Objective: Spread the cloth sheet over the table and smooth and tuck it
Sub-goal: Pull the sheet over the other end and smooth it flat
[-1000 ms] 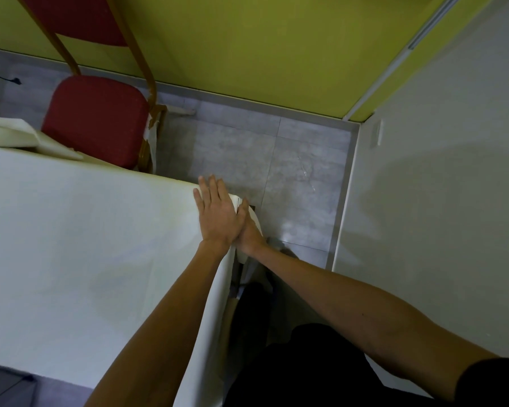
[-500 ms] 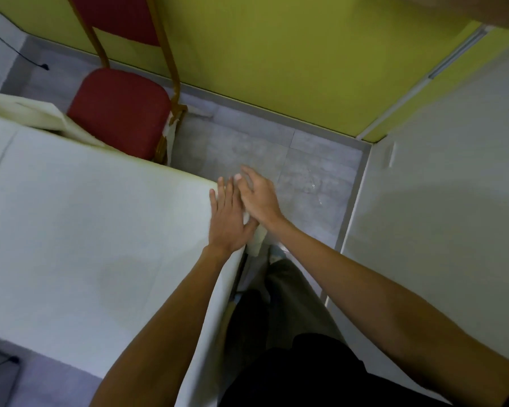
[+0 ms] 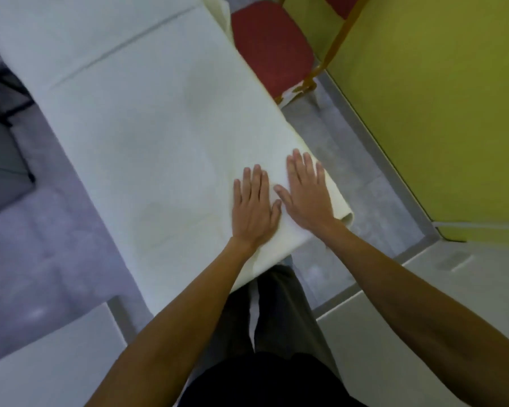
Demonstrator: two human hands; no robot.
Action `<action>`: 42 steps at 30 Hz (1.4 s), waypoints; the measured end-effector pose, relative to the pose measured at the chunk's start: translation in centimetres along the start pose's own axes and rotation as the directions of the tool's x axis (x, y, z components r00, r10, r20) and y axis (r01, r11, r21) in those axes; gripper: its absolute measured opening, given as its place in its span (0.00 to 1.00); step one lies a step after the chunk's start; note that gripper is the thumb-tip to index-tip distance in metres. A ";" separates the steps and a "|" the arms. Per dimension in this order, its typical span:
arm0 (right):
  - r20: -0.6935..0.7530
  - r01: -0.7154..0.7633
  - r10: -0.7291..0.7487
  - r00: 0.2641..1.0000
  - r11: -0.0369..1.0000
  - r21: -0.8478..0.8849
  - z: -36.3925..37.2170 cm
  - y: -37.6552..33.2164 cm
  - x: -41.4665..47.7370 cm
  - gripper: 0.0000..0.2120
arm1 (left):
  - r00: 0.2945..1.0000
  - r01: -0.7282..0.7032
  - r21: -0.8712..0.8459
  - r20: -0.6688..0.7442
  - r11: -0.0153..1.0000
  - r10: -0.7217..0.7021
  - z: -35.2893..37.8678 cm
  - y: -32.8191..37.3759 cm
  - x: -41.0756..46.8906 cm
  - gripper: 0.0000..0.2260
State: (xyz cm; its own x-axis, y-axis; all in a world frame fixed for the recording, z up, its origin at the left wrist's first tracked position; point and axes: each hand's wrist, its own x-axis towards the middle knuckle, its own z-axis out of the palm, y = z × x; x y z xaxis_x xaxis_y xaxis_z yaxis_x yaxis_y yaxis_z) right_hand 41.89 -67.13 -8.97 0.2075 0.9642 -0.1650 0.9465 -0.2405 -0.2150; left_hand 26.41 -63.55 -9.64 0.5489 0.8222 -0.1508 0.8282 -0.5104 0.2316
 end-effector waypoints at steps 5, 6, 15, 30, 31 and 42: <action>-0.017 -0.053 0.053 0.998 0.998 -0.028 0.0 0.1 0.4 0.37 | 0.980 0.192 -0.043 -0.045 0.981 -0.193 -0.9 -6.6 -5.3 0.33; -0.018 -0.041 0.040 0.999 0.998 -0.041 0.0 -0.2 0.5 0.37 | 0.969 0.239 -0.044 -0.055 0.970 -0.242 -1.1 -8.2 -6.7 0.33; -0.059 0.104 -0.101 0.993 0.993 0.049 0.0 -7.9 0.1 0.34 | 0.914 0.397 -0.145 -0.031 0.906 -0.405 -2.3 -11.6 -11.6 0.33; 0.086 0.375 -0.366 0.927 0.918 -0.132 2.1 -9.6 1.8 0.38 | 0.586 0.768 -0.369 0.075 0.524 -0.807 -1.6 -17.4 -20.3 0.42; 0.081 0.350 -0.342 0.936 0.928 -0.125 2.1 -9.7 1.8 0.38 | 0.576 0.770 -0.411 0.115 0.489 -0.809 -1.4 -17.7 -21.0 0.43; 0.088 0.302 -0.297 0.951 0.952 -0.051 3.9 -19.4 -4.1 0.34 | 0.977 0.214 -0.085 0.020 0.973 -0.213 -3.6 -16.8 -16.1 0.31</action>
State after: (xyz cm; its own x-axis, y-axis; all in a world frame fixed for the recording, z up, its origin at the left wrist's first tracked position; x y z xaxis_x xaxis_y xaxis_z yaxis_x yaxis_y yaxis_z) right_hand 21.67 -66.86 -7.84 -0.1056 0.9783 -0.1780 0.9764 0.0681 -0.2050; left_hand 3.26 -67.32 -7.62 0.3620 0.9068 -0.2159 0.9137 -0.2993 0.2750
